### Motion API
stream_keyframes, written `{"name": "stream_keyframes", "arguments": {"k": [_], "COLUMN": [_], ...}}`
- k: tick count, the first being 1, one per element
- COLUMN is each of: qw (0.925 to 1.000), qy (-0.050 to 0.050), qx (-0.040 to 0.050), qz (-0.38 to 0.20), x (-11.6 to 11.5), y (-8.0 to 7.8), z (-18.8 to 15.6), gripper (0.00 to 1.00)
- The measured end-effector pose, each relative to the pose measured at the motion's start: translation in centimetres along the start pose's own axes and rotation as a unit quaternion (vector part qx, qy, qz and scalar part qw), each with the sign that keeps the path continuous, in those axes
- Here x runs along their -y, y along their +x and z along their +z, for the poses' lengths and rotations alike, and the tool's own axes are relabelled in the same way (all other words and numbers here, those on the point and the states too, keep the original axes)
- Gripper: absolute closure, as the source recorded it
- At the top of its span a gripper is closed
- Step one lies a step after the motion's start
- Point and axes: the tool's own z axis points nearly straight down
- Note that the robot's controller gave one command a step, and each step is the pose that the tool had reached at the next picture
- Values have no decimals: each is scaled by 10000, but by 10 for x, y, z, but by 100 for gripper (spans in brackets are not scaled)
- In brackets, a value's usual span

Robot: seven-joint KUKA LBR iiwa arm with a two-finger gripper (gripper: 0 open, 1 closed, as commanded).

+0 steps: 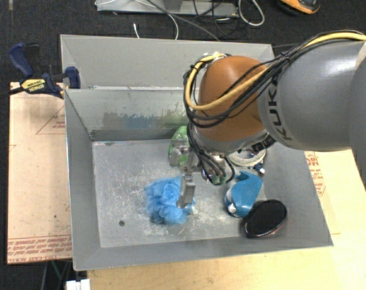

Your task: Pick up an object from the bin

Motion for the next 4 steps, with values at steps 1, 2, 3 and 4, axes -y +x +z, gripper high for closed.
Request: {"name": "stream_keyframes", "arguments": {"k": [1, 2, 3, 4], "qw": [10000, 9999, 9947, 9930], "qy": [0, 2, -3, -7], "qx": [0, 48, 46, 10], "qz": [0, -105, -1031, -1185], "x": [0, -6, 4, -11], "y": [0, 6, -36, 11], "z": [0, 11, -74, 19], "gripper": [0, 0, 0, 0]}}
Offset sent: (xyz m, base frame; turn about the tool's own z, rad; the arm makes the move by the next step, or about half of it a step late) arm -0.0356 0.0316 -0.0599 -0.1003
